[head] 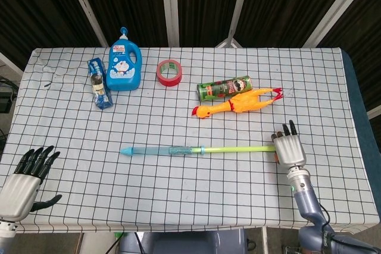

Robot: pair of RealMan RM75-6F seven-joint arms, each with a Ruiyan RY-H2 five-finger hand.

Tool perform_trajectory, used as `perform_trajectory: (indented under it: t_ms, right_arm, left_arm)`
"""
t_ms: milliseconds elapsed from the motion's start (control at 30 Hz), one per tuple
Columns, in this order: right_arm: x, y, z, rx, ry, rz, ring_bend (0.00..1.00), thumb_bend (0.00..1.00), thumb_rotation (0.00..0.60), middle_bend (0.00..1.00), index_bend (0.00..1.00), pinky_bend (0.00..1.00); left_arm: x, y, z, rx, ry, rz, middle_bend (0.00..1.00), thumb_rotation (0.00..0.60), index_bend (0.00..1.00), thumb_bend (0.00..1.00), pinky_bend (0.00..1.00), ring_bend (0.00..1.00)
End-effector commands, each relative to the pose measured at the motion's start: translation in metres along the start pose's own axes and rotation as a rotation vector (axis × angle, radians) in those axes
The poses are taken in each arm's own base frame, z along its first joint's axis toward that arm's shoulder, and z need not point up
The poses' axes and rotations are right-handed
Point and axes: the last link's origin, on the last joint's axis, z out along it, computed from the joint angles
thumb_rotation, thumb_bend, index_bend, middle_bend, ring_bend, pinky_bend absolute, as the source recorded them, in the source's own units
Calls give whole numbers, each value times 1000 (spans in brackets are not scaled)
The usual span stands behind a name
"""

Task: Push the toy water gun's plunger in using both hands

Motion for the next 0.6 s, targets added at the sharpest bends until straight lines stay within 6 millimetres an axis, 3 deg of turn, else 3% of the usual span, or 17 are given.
perform_trajectory:
  t_ms: [33, 600]
  right_arm:
    - [0, 0, 1, -3, 2, 3, 146, 329, 600, 415, 451, 0]
    - [-4, -6, 2, 1, -12, 11, 147, 329, 600, 415, 484, 0]
  left_arm:
    - [0, 0, 0, 0, 2, 0, 0, 600, 0, 132, 0, 0]
    - [0, 0, 1, 1, 3, -3, 0, 600, 0, 131, 0, 0]
